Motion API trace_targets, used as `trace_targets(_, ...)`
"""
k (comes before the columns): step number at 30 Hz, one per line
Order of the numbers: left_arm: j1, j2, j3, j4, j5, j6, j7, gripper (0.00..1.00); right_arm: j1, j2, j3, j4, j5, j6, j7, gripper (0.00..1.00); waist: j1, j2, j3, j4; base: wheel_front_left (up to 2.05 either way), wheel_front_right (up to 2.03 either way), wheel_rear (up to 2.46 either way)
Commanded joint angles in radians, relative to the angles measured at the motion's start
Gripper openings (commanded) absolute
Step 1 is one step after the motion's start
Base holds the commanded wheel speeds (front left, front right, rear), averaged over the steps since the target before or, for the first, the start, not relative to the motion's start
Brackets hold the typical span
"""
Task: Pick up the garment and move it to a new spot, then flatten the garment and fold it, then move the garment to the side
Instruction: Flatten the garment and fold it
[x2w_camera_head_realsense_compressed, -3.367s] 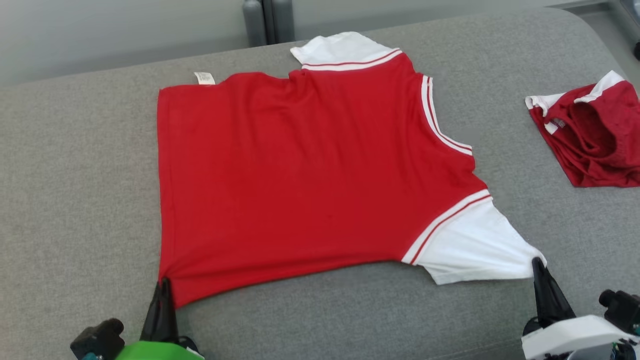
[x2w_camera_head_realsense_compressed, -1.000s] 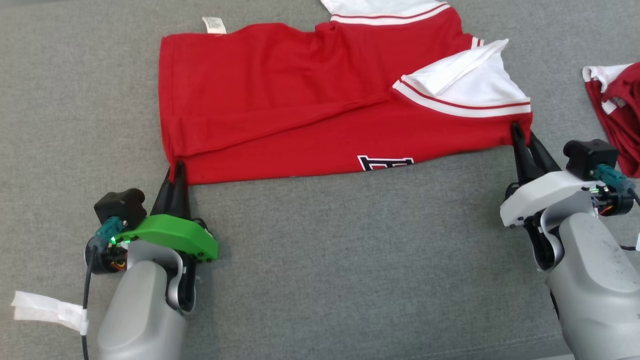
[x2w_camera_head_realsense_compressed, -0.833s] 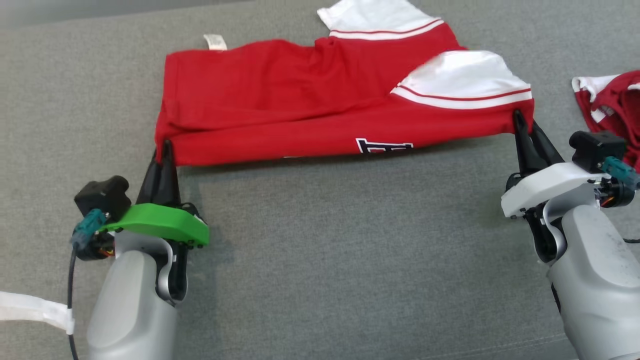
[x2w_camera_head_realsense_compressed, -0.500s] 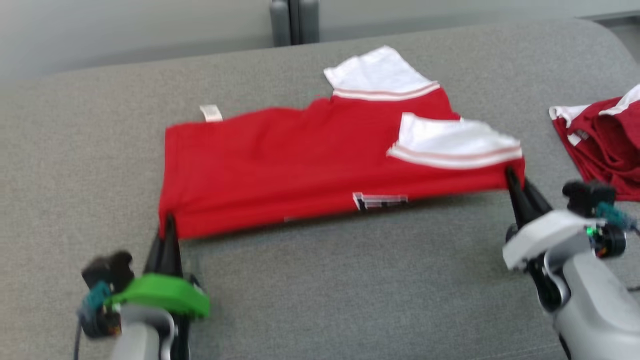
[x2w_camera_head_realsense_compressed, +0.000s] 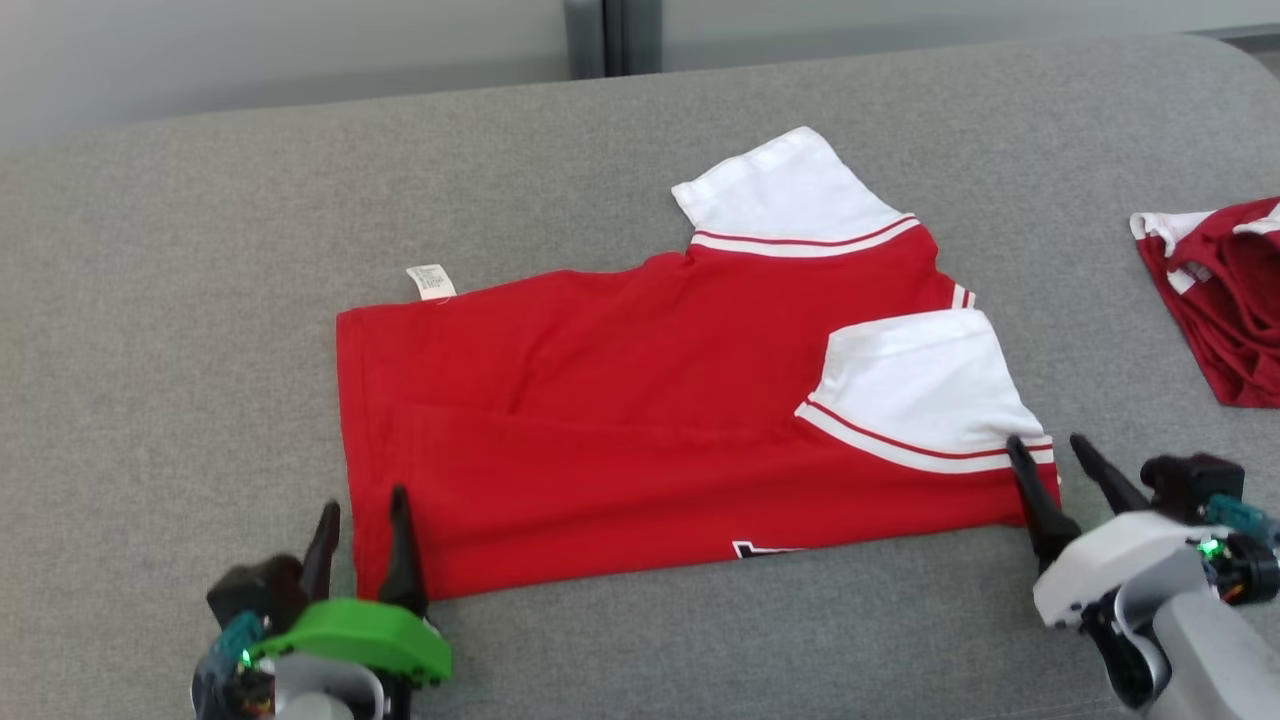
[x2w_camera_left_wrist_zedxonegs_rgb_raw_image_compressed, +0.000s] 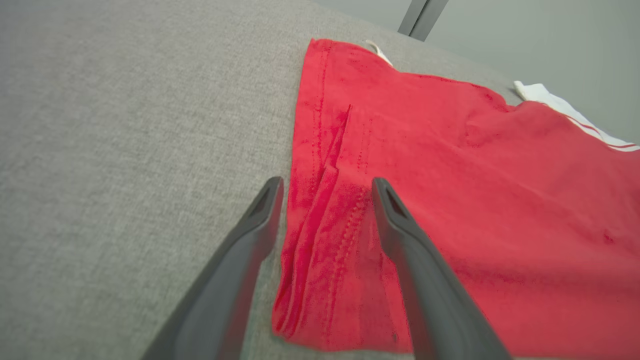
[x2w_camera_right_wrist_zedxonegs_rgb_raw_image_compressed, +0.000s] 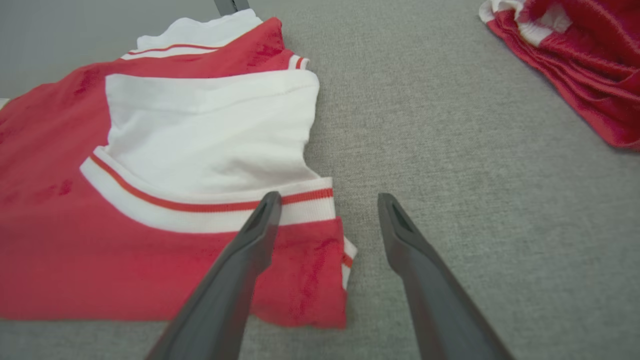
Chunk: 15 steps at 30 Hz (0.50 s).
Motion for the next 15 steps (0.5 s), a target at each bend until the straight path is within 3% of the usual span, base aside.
trace_targets(1,-0.056,0.006,0.006,-0.010,0.031,0.004,0.000,1.00,-0.042,-0.011,-0.006,-0.010,-0.023,-0.002,-0.007,1.00,0.0000,0.0000,0.045,0.010,0.00,0.00,0.00)
trace_targets(7,-0.276,0.027,0.048,0.068,0.108,0.002,0.000,1.00,-0.212,-0.020,-0.003,0.001,-0.091,-0.002,0.008,1.00,0.0000,0.0000,0.121,0.005,0.00,0.00,0.00)
trace_targets(15,-0.509,0.062,0.034,0.306,0.144,-0.033,0.004,1.00,-0.421,-0.030,0.069,0.071,-0.146,-0.002,0.056,1.00,0.0000,0.0000,0.203,0.000,0.00,0.00,0.00)
